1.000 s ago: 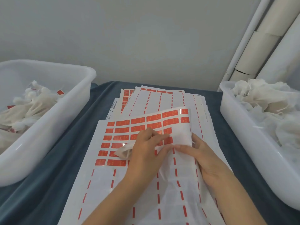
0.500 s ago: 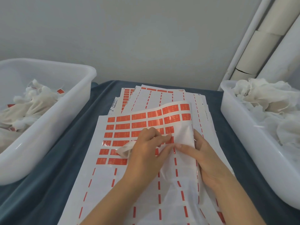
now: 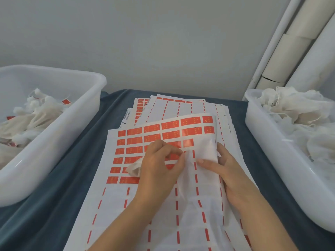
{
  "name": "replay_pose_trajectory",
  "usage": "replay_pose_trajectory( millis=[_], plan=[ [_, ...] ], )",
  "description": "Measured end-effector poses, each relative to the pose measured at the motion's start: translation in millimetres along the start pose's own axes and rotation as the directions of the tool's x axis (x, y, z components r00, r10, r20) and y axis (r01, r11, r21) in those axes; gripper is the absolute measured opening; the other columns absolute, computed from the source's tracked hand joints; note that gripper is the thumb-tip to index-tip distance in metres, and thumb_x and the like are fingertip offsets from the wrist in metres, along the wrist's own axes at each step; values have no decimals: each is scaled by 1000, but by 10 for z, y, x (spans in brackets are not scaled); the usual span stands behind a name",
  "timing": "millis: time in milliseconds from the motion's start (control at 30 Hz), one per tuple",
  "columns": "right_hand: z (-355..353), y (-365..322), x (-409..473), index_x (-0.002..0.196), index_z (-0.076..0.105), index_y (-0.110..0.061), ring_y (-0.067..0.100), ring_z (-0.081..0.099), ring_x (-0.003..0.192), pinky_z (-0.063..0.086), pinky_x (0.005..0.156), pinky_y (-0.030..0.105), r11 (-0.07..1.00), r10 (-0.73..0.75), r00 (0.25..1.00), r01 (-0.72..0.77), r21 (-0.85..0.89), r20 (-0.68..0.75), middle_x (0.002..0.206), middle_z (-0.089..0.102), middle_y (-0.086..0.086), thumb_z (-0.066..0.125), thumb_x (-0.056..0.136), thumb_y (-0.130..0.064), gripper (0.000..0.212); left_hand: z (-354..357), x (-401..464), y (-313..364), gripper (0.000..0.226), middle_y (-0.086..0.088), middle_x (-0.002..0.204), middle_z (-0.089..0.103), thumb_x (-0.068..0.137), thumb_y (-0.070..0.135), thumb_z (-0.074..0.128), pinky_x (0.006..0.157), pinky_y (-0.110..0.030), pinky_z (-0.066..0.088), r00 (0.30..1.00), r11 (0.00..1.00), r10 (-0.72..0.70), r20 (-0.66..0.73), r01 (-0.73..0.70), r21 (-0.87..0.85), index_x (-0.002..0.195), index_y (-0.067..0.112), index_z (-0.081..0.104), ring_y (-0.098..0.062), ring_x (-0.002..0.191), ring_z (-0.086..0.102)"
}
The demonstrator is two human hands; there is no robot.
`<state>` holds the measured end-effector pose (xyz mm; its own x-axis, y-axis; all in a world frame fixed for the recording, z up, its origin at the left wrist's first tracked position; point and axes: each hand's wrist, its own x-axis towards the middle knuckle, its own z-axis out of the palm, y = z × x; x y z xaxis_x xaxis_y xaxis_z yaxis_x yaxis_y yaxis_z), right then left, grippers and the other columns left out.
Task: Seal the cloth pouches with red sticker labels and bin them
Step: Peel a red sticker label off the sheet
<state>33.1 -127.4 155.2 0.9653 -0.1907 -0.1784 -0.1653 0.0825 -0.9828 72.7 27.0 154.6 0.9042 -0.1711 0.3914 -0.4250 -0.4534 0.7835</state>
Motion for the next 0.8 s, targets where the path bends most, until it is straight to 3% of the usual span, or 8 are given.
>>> replay_pose_trajectory(
  millis=[167,267,333,367,433,533,700,800],
  plan=[
    [-5,-8,31,118,36,-53,18,66,96,55,83,48,997,8,984,-22,-76,-175,115,62,-13,79,60,-43,73,-126,38,42,14,25,77,50,74,41,62,71,1,39,986,996,-10,-165,-5,-91,68,46,51,8,85,47],
    [26,-18,49,120,23,-53,7,43,114,41,99,39,910,-259,890,95,-404,-374,135,35,-19,74,68,-43,73,-176,25,114,6,25,78,51,73,47,58,71,-1,41,973,982,77,-219,-112,-150,73,48,52,4,83,49],
    [53,-56,5,110,42,-44,-1,44,111,40,97,28,815,-453,816,215,-539,-359,124,35,-36,68,72,-53,47,-171,12,135,6,26,78,50,76,42,62,71,-4,42,962,971,169,-213,-200,-132,77,42,57,2,81,49],
    [79,-92,-27,99,53,-38,-2,51,102,44,91,22,826,-440,839,238,-511,-321,110,43,-42,62,71,-61,37,-158,2,138,6,26,79,49,75,36,65,70,-6,43,956,964,215,-201,-240,-110,78,37,60,1,79,48],
    [136,-142,-92,81,66,-27,9,61,83,49,77,19,914,-259,947,177,-366,-187,90,64,-21,48,71,-68,47,-127,-26,128,8,23,80,48,72,25,69,68,-12,44,939,945,308,-155,-320,-60,79,24,69,-1,77,45],
    [161,-165,-107,76,70,-21,22,61,78,50,78,29,982,-29,998,17,-188,-62,90,68,6,47,67,-59,45,-91,-58,108,14,16,83,49,72,23,70,70,-11,43,913,917,395,-97,-399,-15,80,12,73,1,80,43],
    [91,-156,-115,81,74,-18,20,64,89,49,66,23,998,-61,997,61,-6,-41,93,72,0,68,61,-37,29,-65,-78,74,16,9,81,58,72,24,70,76,-6,40,901,902,431,-58,-430,19,81,12,73,5,84,40],
    [66,-139,-101,88,72,-20,15,67,87,48,68,21,994,-106,988,108,8,-111,94,73,-7,68,64,-39,31,-70,-96,81,19,16,88,52,77,33,68,79,-6,40,919,918,395,-12,-395,-30,88,18,72,6,85,42]
  ],
)
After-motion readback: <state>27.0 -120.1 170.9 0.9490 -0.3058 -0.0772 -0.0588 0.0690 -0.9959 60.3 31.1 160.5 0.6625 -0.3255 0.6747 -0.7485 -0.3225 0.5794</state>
